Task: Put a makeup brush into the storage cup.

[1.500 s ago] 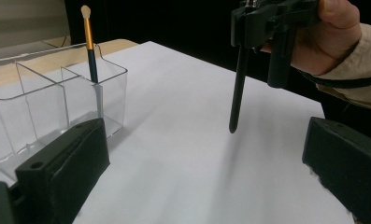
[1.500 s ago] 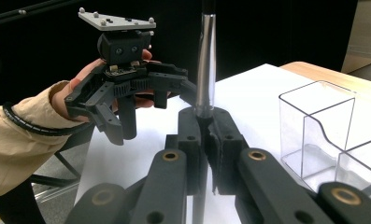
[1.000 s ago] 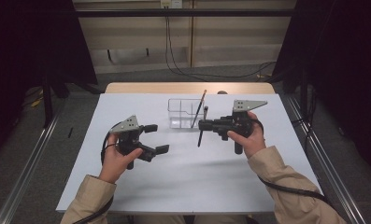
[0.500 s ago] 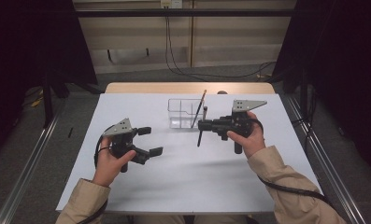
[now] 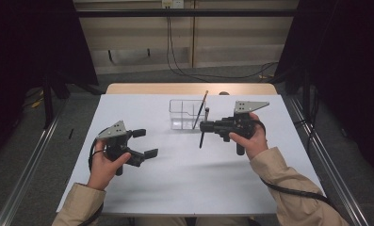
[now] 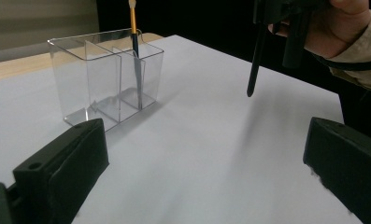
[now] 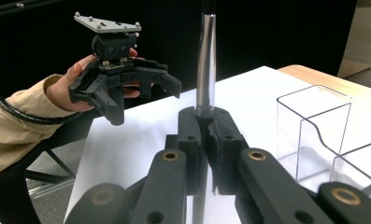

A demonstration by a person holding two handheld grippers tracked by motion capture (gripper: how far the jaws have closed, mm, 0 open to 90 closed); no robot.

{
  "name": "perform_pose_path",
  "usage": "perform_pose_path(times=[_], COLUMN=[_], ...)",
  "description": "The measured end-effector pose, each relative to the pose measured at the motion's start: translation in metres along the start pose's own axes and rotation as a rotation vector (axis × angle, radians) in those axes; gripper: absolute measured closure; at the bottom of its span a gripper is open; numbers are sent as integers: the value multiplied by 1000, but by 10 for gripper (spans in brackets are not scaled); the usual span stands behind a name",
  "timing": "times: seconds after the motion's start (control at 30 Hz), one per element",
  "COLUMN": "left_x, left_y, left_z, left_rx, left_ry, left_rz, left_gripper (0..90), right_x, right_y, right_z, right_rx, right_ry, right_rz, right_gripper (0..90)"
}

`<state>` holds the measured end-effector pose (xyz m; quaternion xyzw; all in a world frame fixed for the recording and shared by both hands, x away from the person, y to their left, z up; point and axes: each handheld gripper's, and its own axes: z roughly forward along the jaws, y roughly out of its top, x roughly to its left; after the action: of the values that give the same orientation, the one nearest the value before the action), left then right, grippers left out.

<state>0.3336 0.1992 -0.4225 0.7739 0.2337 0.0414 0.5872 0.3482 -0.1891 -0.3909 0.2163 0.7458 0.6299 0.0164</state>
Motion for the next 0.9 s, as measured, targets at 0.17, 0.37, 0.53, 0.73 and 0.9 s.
perform_pose_path(times=[0.17, 0.37, 0.53, 0.73, 0.9], left_x=[1, 5, 6, 8, 10], left_y=[-3, -8, -9, -11, -15], left_z=[-6, -13, -20, -26, -31], left_rx=[1, 5, -4, -8, 3], left_ry=[15, 35, 51, 66, 74], left_rz=[-7, -10, -16, -16, -17], left_gripper=[0, 0, 0, 0, 1], right_x=[0, 0, 0, -1, -1], right_y=[-1, 0, 0, -1, -1], right_z=[0, -1, -1, -1, -1], right_rx=[-1, -3, -2, 1, 2], right_ry=[-1, -2, -1, -5, -4], right_rz=[1, -1, -2, -2, 0], right_gripper=[842, 841, 841, 841, 842])
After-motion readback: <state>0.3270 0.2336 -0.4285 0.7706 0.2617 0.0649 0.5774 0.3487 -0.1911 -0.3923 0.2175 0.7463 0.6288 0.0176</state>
